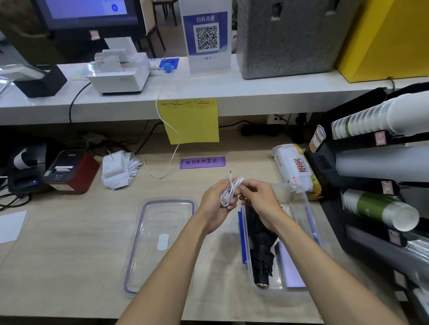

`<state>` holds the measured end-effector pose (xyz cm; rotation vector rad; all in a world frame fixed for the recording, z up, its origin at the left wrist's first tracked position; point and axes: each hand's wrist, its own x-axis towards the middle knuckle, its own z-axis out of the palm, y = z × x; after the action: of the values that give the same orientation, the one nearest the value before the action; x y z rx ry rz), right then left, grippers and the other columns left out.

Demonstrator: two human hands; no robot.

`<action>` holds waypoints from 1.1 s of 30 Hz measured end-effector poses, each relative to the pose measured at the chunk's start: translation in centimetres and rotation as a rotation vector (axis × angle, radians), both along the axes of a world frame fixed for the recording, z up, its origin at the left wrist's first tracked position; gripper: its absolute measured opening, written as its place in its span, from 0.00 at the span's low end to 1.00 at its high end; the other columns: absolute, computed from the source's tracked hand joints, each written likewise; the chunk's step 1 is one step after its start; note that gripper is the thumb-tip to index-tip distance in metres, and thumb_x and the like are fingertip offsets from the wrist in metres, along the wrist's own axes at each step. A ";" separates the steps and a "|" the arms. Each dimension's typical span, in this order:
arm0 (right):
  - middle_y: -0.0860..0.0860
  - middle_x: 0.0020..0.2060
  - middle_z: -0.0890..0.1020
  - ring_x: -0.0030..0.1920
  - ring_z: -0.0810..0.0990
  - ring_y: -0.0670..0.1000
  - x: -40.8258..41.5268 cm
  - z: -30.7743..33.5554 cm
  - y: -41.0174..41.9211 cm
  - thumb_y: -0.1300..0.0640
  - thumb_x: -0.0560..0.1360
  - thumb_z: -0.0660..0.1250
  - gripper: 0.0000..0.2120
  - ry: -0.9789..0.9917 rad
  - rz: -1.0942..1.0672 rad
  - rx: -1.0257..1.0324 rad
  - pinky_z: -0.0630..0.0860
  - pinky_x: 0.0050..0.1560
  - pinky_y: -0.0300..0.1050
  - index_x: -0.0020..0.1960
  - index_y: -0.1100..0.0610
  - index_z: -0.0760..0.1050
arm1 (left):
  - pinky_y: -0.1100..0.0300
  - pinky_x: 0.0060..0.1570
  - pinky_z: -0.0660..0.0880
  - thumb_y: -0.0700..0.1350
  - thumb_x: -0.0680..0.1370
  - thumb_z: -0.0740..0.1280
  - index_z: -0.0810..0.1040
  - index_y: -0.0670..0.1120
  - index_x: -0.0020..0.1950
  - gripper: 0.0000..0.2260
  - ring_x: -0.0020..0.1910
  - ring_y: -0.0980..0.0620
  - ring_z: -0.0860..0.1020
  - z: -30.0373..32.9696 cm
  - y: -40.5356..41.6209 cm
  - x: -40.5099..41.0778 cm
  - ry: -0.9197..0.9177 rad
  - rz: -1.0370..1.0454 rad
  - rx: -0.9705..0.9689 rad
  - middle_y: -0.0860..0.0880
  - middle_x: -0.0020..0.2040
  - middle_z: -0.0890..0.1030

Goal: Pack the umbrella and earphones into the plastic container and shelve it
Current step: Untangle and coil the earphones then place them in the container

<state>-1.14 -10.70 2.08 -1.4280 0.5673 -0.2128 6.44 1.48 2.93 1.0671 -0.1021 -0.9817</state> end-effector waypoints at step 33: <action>0.58 0.37 0.86 0.35 0.85 0.53 0.1 2.7 2.4 0.57 0.75 0.73 0.08 -0.051 -0.179 0.094 0.82 0.40 0.41 0.45 0.62 0.84 | 0.50 0.38 0.75 0.50 0.82 0.61 0.71 0.44 0.44 0.11 0.37 0.48 0.75 -0.4 -1.5 0.1 -0.663 0.233 0.575 0.37 0.44 0.81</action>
<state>-1.06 -8.33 4.76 -1.2775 0.6552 -0.3599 6.52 -0.03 2.54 1.8643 -0.2382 -0.4127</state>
